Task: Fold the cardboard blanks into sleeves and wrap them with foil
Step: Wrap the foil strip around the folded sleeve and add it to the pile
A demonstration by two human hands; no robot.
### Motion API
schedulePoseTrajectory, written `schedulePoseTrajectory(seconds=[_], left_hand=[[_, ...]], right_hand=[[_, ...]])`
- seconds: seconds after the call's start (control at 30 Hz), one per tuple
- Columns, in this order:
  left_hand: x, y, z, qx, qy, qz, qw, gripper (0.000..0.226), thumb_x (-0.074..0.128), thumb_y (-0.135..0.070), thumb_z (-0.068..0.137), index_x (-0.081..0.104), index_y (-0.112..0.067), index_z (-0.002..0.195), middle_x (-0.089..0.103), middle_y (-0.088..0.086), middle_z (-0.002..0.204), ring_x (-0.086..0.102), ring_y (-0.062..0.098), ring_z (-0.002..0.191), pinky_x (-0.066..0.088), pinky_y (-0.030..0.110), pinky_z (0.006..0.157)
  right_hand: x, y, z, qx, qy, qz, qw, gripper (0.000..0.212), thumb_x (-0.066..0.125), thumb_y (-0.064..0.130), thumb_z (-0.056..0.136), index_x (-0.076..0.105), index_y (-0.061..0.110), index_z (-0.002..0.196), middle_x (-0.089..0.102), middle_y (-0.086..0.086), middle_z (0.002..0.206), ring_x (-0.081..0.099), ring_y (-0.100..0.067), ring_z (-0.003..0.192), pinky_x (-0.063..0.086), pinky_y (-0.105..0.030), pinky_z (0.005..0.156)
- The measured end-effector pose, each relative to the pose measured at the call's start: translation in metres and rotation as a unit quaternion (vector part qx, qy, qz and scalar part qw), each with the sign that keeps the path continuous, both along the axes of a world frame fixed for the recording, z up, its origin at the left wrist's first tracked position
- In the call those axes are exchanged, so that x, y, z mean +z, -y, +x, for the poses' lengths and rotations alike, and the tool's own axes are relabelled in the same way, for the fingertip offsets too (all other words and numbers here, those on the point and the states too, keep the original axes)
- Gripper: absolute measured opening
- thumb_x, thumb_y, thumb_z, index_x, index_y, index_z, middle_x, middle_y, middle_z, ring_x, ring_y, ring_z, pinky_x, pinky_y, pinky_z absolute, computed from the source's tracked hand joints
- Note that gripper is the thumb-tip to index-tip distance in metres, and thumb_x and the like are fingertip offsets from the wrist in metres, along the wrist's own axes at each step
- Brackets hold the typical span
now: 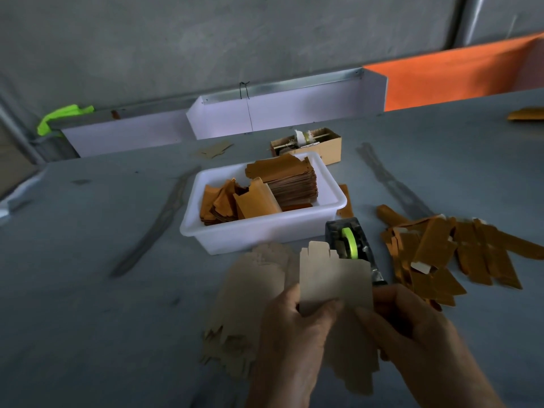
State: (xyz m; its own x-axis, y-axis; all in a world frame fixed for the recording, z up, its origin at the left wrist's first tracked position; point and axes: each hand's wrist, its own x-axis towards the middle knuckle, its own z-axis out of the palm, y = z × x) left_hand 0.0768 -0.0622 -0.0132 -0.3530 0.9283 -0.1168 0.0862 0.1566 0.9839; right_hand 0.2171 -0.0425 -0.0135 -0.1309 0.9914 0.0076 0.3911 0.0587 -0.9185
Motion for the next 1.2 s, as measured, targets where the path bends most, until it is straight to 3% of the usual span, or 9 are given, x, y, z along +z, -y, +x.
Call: schedulePoseTrajectory(seconds=[0.17,0.33,0.43,0.57,0.7,0.77,0.83,1.03,1.2], left_hand=[[0.000,-0.001,0.005,0.004,0.003,0.017,1.000,0.026,0.070,-0.035,0.059,0.073,-0.032,0.084,0.074,-0.005,0.071,0.069,0.007,0.063,0.052,0.021,0.057],[-0.001,-0.001,0.009,0.025,-0.035,0.025,0.999,0.025,0.065,-0.033,0.055,0.071,-0.027,0.078,0.070,0.007,0.067,0.065,0.022,0.061,0.053,0.039,0.057],[0.004,0.001,0.005,-0.032,0.006,0.016,0.999,0.025,0.063,-0.040,0.065,0.071,-0.021,0.078,0.068,0.017,0.072,0.064,0.033,0.064,0.052,0.044,0.060],[0.008,0.004,-0.006,-0.116,-0.024,0.045,0.992,0.025,0.059,-0.047,0.082,0.070,-0.025,0.074,0.066,0.000,0.062,0.064,0.012,0.063,0.049,0.022,0.063],[0.004,0.003,-0.010,-0.146,-0.025,0.019,0.989,0.023,0.059,-0.043,0.076,0.074,-0.028,0.086,0.072,0.005,0.076,0.066,0.019,0.072,0.051,0.043,0.073],[0.003,0.004,-0.011,-0.189,-0.004,-0.018,0.982,0.029,0.061,-0.049,0.072,0.074,-0.032,0.092,0.074,0.005,0.083,0.069,0.022,0.080,0.052,0.041,0.076],[0.003,0.004,-0.009,-0.209,0.010,-0.028,0.977,0.027,0.065,-0.047,0.069,0.073,-0.035,0.091,0.074,0.000,0.083,0.070,0.015,0.079,0.054,0.031,0.073],[-0.004,0.000,-0.004,-0.112,-0.029,-0.010,0.993,0.007,0.077,-0.037,0.074,0.070,-0.038,0.074,0.066,-0.010,0.062,0.059,0.002,0.059,0.043,0.022,0.057],[-0.008,0.003,0.005,0.017,-0.146,0.050,0.988,0.023,0.078,-0.025,0.075,0.069,-0.042,0.063,0.067,-0.002,0.074,0.062,-0.001,0.067,0.044,0.010,0.059]], right_hand=[[0.001,0.007,-0.004,-0.025,0.038,0.060,0.997,0.021,0.069,0.028,0.078,0.054,0.042,0.080,0.064,0.015,0.071,0.059,0.008,0.070,0.045,-0.006,0.055],[0.005,0.013,-0.018,0.014,0.035,0.094,0.995,0.023,0.064,0.042,0.073,0.045,0.037,0.085,0.062,0.007,0.064,0.062,-0.001,0.056,0.046,-0.006,0.054],[0.010,0.014,-0.021,0.038,-0.041,0.060,0.997,0.029,0.050,0.048,0.068,0.050,0.030,0.091,0.069,0.007,0.069,0.066,-0.004,0.057,0.051,-0.015,0.050],[0.008,0.009,-0.016,0.062,-0.011,0.047,0.997,0.017,0.057,0.028,0.083,0.050,0.037,0.096,0.068,0.005,0.074,0.067,0.000,0.072,0.055,-0.017,0.062],[0.010,0.005,-0.010,0.026,-0.058,-0.008,0.998,0.022,0.066,0.037,0.071,0.055,0.033,0.091,0.069,0.005,0.076,0.067,-0.008,0.070,0.056,-0.027,0.065],[0.008,0.000,-0.005,0.012,-0.097,-0.046,0.994,0.039,0.063,0.048,0.059,0.058,0.029,0.093,0.068,0.000,0.081,0.067,-0.012,0.077,0.055,-0.032,0.072],[0.008,-0.004,-0.003,0.048,-0.172,-0.130,0.975,0.041,0.064,0.039,0.061,0.065,0.018,0.096,0.071,-0.007,0.086,0.069,-0.020,0.083,0.055,-0.037,0.078],[0.001,-0.011,-0.003,0.028,-0.255,-0.179,0.950,0.029,0.065,0.024,0.062,0.071,0.018,0.089,0.073,-0.008,0.082,0.070,-0.023,0.080,0.055,-0.037,0.074],[-0.004,-0.012,-0.008,-0.017,-0.238,-0.172,0.956,0.014,0.064,0.014,0.080,0.069,0.019,0.093,0.072,-0.008,0.083,0.069,-0.025,0.084,0.056,-0.042,0.078]])
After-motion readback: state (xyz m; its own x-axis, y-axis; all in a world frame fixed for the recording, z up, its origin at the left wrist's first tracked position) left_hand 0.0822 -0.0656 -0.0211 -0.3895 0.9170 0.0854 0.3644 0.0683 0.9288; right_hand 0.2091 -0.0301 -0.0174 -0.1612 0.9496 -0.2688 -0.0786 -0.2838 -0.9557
